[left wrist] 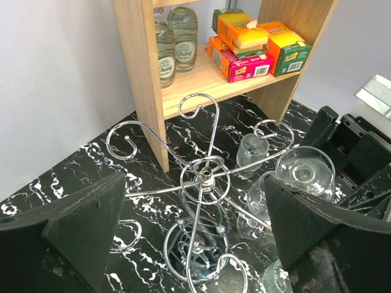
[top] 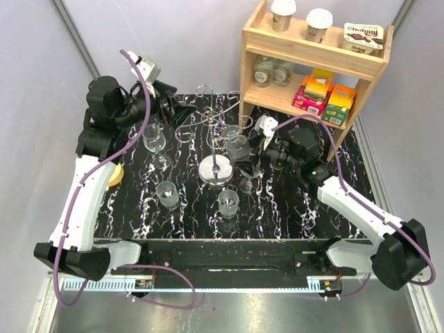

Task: Place the wine glass upside down on the wine glass rack
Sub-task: Turn the wine glass upside down at the wine rack.

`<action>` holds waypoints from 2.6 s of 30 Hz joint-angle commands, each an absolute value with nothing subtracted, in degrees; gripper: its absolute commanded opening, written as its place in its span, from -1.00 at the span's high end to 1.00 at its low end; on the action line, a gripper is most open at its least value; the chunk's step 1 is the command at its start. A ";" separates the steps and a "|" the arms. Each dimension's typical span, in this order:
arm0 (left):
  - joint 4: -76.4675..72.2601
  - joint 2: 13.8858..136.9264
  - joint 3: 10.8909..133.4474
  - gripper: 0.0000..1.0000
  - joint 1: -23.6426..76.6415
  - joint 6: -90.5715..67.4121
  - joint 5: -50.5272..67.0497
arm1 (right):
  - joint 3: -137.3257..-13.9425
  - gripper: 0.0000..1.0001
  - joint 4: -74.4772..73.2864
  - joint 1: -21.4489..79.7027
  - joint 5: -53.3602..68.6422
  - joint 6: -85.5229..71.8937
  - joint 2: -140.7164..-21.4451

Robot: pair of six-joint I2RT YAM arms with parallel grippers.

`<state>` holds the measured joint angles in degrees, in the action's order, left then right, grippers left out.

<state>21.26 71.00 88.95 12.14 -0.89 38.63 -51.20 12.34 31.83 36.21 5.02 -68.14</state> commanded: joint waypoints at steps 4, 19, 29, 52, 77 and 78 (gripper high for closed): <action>19.42 70.93 89.74 -0.98 12.13 1.58 34.45 | -51.68 1.00 23.81 34.27 35.69 3.17 -70.13; 19.16 70.75 87.45 -0.98 12.13 2.46 32.70 | -54.05 1.00 30.06 35.42 36.30 0.35 -75.76; 18.63 71.02 85.78 -0.98 12.13 2.72 31.56 | -55.90 1.00 33.04 36.03 38.23 -5.09 -78.31; 15.21 69.43 76.91 -0.98 14.24 3.43 27.78 | -53.00 1.00 39.73 37.26 38.58 -10.37 -78.05; 22.75 82.25 92.89 -0.98 15.73 16.34 47.45 | -49.22 1.00 34.89 37.44 35.68 -7.38 -74.09; 24.68 83.14 94.29 -0.97 15.73 17.04 48.33 | -49.22 1.00 34.81 37.53 35.77 -7.30 -74.09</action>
